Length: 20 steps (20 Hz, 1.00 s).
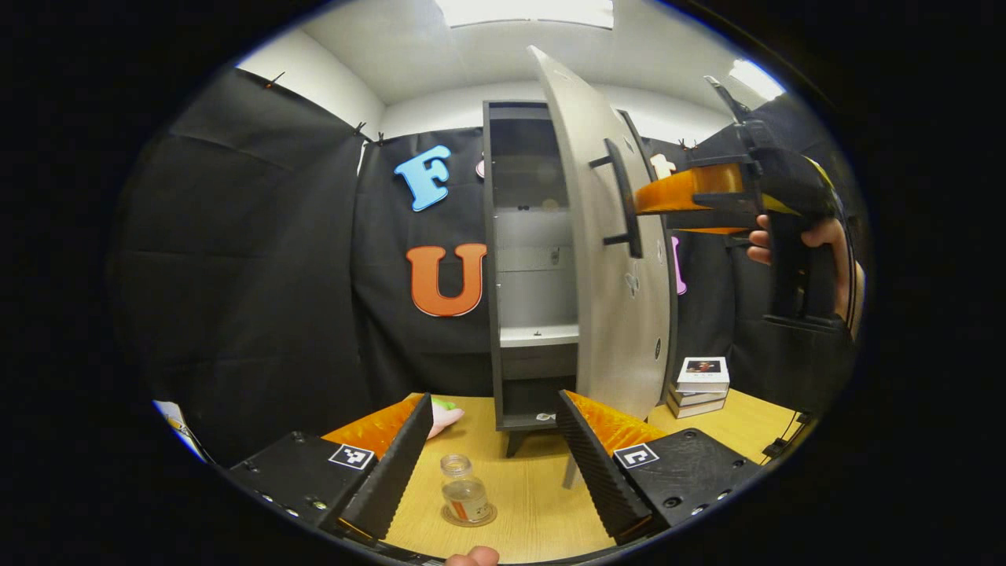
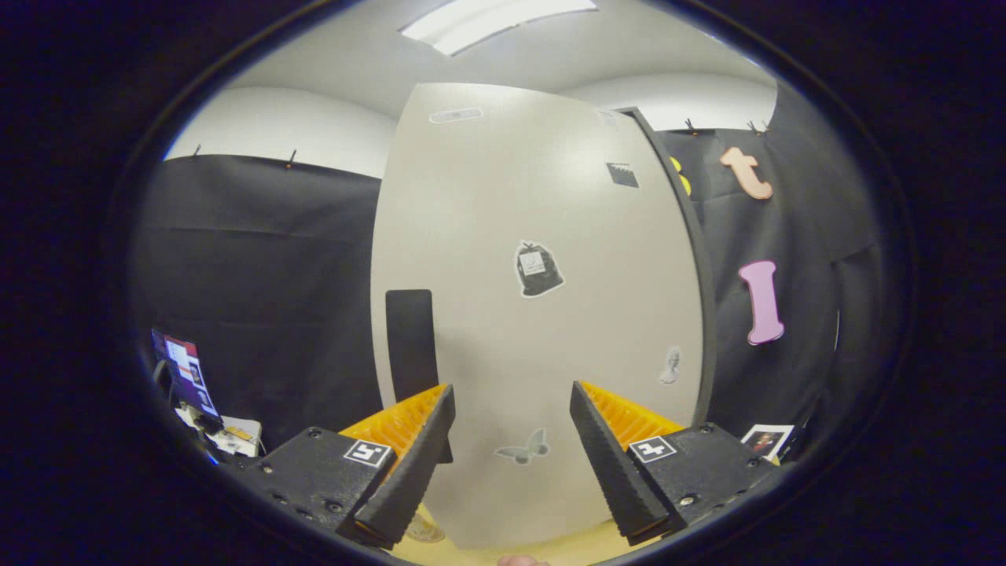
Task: Open the cabinet door with the right hand, grasp the bottle in the cabinet with the left hand and place it on the coaster, then close the cabinet door with the right hand.
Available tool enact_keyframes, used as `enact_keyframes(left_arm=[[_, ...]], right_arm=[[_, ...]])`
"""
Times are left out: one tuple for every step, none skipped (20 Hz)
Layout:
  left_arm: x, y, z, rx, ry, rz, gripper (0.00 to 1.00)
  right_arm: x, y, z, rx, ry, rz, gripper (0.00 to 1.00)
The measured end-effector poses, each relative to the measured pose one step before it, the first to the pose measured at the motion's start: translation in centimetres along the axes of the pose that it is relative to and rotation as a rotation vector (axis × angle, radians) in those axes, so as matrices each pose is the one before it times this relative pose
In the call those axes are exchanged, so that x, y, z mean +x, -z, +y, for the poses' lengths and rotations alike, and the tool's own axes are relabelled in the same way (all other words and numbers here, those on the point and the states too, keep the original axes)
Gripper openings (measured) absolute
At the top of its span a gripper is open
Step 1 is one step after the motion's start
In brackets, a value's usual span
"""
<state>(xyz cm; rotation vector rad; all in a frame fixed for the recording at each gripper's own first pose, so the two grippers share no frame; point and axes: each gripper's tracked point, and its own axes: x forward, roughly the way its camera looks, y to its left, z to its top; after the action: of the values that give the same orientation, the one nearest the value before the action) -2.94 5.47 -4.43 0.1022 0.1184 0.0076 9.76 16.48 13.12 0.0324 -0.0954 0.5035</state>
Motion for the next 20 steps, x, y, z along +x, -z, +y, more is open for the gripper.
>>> enact_keyframes(left_arm=[[0.029,0.304,0.753,0.00052,-0.01106,0.00507,0.95],[0.039,0.288,0.776,0.0013,-0.01406,0.00461,0.95],[0.068,0.227,0.735,-0.00071,-0.01472,0.00403,0.95],[0.06,0.15,0.66,-0.00302,-0.01301,0.00368,0.95],[0.046,0.204,0.649,-0.00397,-0.01293,0.00253,0.95],[-0.005,-0.018,0.622,-0.00456,-0.01308,0.00095,0.95],[-0.037,0.051,0.572,-0.00479,-0.01324,0.00111,0.95],[-0.109,0.197,0.529,-0.00562,-0.01317,0.00044,0.95],[-0.032,-0.013,0.456,-0.00451,-0.00842,0.00026,0.95],[-0.019,0.1,0.266,-0.00296,-0.00796,0.00176,0.95],[-0.084,-0.058,0.204,-0.00186,-0.00552,0.00085,0.95],[0.133,-0.064,0.067,-0.00245,-0.0027,-0.0036,0.95],[0.068,-0.05,-0.204,-0.00307,0.00183,-0.00069,0.95],[-0.034,-0.096,-0.23,-0.00259,0.00272,-0.00054,0.94],[0.073,-0.1,-0.359,-0.00203,0.00436,-0.00271,0.94],[-0.01,-0.212,-0.398,-0.00297,0.00452,-0.00617,0.94],[0.041,-0.242,-0.646,-0.00497,0.01047,-0.00479,0.94],[0.05,-0.183,-0.79,-0.00582,0.01301,-0.00204,0.94],[0.022,-0.235,-0.819,-0.00961,0.01518,-0.00423,0.95],[0.041,-0.086,-0.821,-0.00997,0.01788,-0.00412,0.95]], right_arm=[[1.565,0.133,0.756,0.00633,-0.02376,-0.00345,0.95],[1.511,0.193,0.903,0.00657,-0.0239,0.0008,0.96],[1.306,0.448,0.834,-0.00194,-0.00581,0.00132,0.97],[1.131,0.434,0.459,-0.00868,0.00835,0.01223,0.93],[0.994,0.358,0.422,-0.00892,-0.00793,0.00596,0.97],[0.328,0.03,0.278,0.00667,0.00435,-0.0145,0.98],[0.539,0.017,-0.281,-0.00609,0.00043,0.00262,0.97],[-0.071,-0.13,-0.188,0.00084,0.00254,-0.00488,0.93],[0.052,-0.108,-0.133,0.0041,0.0024,-0.00219,0.97],[-0.076,-0.197,-0.303,0.0026,0.00888,-0.00566,0.98],[-0.327,-0.391,-0.592,0.00082,0.0176,-0.00525,0.98],[-0.575,-0.452,-0.504,0.00284,0.01197,-0.00976,0.98],[-0.75,-0.532,-0.55,0.00645,0.01366,-0.00729,0.98],[-1.071,-0.359,-0.594,0.00689,0.01259,-0.00277,0.98],[-1.444,0.019,-0.543,0.00553,0.01424,0.0012,0.95],[-1.405,-0.022,-0.695,0.0015,0.01881,-0.00023,0.98],[-1.564,-0.132,-0.984,-0.00417,0.02392,-0.00018,0.98],[-1.624,0.021,-1.098,-0.00524,0.02782,0.00149,0.98],[-1.711,0.447,-1.229,-0.00587,0.02909,0.00727,0.95],[-1.617,0.576,-1.229,-0.00848,0.03215,0.01256,0.97]])
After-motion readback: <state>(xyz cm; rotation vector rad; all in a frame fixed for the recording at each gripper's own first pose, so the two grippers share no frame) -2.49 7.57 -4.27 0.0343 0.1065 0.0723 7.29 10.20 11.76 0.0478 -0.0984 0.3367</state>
